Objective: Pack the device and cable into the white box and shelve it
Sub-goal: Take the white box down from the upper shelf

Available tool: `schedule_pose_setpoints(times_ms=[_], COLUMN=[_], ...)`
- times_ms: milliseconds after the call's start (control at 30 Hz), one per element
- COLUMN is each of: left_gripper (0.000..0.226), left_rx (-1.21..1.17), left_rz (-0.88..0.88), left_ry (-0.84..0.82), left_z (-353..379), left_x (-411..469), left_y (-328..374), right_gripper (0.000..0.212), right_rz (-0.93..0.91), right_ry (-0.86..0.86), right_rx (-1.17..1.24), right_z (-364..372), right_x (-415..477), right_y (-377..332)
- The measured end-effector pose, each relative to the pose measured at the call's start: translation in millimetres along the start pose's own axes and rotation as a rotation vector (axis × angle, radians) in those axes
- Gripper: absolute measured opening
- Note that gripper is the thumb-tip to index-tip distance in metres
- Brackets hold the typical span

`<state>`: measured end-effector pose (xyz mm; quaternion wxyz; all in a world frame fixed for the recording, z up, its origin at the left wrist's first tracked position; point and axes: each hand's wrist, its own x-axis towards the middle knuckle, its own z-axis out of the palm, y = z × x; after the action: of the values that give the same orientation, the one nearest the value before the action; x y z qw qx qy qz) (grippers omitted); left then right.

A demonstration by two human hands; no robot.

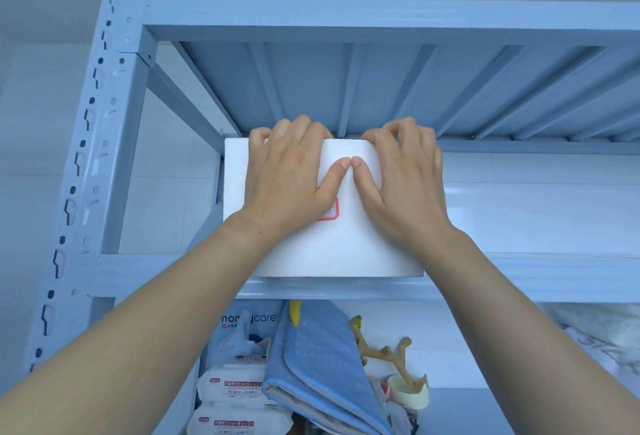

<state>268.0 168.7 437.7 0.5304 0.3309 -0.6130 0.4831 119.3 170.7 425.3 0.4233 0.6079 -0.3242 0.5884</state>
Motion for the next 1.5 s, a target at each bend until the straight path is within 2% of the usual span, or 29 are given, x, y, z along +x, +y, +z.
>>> schedule_pose_setpoints(times_ms=[400, 733, 1233, 1500], left_gripper=[0.037, 0.032, 0.033, 0.029], left_rx=[-0.077, -0.305, -0.952, -1.282], left_rz=[0.032, 0.096, 0.059, 0.076], left_ry=[0.075, 0.158, 0.25, 0.252], left_z=[-31, -52, -92, -128], left_x=[3, 12, -10, -27], left_y=[125, 296, 618, 776], right_gripper=[0.028, 0.027, 0.018, 0.018], right_rz=[0.021, 0.046, -0.007, 0.044], right_ry=[0.053, 0.06, -0.025, -0.101], right_rx=[-0.145, -0.303, -0.896, -1.216], right_z=[-116, -279, -575, -708], right_x=[-30, -71, -168, -221], right_y=[49, 130, 226, 254])
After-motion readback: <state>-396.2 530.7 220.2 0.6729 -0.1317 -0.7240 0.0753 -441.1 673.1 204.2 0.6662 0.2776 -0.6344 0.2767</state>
